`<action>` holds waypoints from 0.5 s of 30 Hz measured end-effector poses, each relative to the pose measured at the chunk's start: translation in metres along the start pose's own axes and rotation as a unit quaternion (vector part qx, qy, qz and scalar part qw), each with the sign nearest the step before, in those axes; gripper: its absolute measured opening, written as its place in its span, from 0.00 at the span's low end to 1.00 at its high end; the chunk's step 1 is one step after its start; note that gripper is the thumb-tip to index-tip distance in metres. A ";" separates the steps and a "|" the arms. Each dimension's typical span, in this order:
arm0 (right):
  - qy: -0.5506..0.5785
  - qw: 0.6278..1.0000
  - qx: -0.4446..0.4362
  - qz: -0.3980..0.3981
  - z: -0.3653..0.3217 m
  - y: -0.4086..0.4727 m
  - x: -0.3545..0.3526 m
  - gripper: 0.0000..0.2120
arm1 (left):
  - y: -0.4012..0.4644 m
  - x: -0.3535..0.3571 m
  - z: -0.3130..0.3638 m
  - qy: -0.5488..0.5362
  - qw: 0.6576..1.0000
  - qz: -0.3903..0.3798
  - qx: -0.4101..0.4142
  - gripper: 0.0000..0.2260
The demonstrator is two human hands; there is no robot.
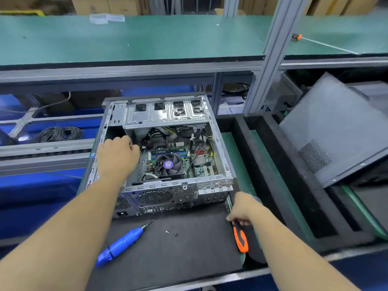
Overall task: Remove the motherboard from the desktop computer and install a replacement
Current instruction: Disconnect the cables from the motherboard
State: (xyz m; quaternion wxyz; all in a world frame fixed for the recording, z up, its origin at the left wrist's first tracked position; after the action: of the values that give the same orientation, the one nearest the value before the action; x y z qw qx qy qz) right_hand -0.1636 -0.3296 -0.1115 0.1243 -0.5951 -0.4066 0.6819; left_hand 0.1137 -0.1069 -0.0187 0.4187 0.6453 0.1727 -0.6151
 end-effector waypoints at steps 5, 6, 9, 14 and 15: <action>-0.089 0.994 0.001 0.069 -0.006 -0.006 0.006 0.13 | -0.003 -0.001 0.001 -0.009 1.000 -0.007 -0.003 0.10; -0.098 0.992 0.000 0.081 -0.006 -0.006 0.006 0.11 | -0.002 -0.001 0.001 -0.013 1.000 -0.008 -0.004 0.10; -0.053 0.996 -0.005 0.072 -0.001 -0.005 0.003 0.09 | -0.003 -0.001 0.002 -0.013 1.000 -0.013 -0.002 0.10; 0.366 0.923 -0.006 -0.115 0.018 -0.012 -0.029 0.09 | -0.002 -0.002 0.002 -0.006 1.000 -0.020 0.002 0.11; 0.409 0.905 -0.013 -0.119 0.022 -0.017 -0.042 0.08 | -0.002 -0.003 0.002 -0.004 1.000 -0.020 0.004 0.11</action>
State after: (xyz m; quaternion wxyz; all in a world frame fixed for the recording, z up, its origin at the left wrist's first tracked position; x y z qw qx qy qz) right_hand -0.1782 -0.3548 -0.0704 0.3522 -0.7702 -0.3972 0.3536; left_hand 0.1103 -0.1063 -0.0169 0.4044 0.6408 0.1818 -0.6268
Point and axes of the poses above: each hand's wrist, its own y-axis towards the middle knuckle, its own x-axis out of the palm, z = x × y, the point moved 3 cm from there along y, towards the middle knuckle, and after that the axes turned 12 degrees about x, right-handed, at the moved point
